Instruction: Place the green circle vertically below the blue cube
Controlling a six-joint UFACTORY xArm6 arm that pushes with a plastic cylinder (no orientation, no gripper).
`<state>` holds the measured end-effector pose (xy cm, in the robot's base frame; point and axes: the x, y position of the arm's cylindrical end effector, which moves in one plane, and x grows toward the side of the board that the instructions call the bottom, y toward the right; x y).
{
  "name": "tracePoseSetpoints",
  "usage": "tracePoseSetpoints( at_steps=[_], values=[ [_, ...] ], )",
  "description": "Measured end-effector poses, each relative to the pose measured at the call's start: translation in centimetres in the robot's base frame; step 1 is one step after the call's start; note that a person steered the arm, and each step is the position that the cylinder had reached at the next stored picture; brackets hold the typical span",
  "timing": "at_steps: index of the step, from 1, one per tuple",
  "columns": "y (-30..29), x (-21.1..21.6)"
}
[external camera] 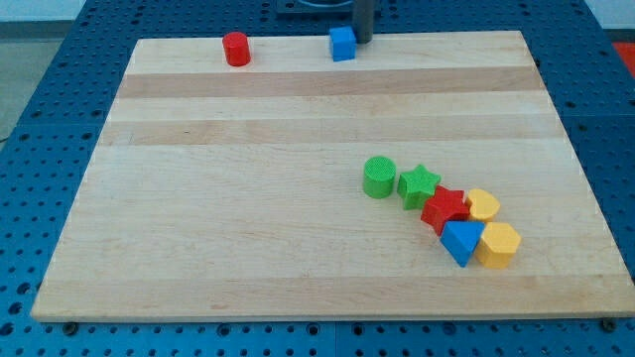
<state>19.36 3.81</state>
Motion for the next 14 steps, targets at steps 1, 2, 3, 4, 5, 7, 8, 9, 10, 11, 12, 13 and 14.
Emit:
tracePoseSetpoints(
  at_steps=[1, 2, 3, 4, 5, 7, 8, 9, 10, 11, 12, 13, 14],
  values=[
    [-0.9, 2.5],
    [4.4, 6.6],
    [8.1, 14.0],
    [1.5, 18.2],
    [-6.6, 20.5],
    [-10.5, 32.3],
    [-4.1, 36.9],
    [1.9, 35.1],
    [2.0, 31.2],
    [3.4, 29.5],
    [3.0, 24.2],
    [3.0, 23.8],
    [0.4, 24.3]
  ],
)
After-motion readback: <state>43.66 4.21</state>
